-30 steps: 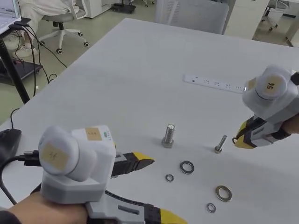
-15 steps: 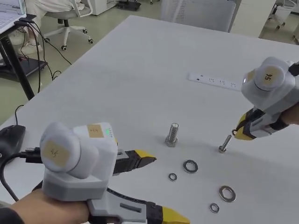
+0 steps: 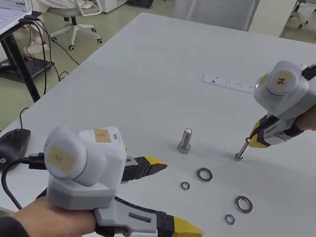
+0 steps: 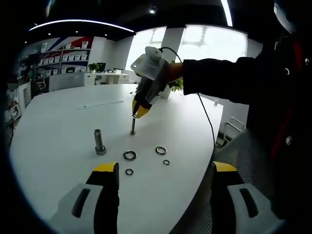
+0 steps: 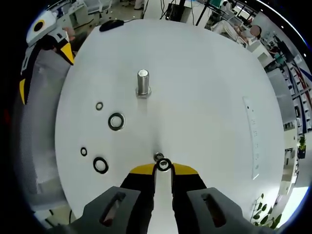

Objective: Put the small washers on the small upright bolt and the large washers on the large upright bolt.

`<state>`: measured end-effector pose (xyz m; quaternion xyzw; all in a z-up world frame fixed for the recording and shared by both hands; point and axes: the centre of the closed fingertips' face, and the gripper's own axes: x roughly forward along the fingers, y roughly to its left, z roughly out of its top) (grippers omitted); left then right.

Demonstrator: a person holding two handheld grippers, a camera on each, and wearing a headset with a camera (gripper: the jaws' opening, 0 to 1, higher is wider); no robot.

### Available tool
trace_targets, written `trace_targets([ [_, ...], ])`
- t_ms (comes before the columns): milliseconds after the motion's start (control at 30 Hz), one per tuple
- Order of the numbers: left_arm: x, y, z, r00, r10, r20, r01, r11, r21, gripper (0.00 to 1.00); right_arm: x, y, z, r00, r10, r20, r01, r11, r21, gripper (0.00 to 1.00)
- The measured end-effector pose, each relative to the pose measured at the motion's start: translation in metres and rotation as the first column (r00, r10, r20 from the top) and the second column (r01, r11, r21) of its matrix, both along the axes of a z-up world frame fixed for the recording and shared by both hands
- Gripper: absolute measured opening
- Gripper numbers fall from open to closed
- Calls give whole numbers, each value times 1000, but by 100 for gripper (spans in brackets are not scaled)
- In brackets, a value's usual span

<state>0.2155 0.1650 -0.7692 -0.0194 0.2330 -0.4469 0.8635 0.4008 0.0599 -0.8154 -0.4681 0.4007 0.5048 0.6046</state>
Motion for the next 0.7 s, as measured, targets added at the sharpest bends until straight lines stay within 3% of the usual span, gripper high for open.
trace_targets([
  [700, 0, 1, -1, 1000, 5, -8, -5, 1000, 2, 76, 0, 0, -9, 1000, 10, -25, -10, 1000, -18, 13],
])
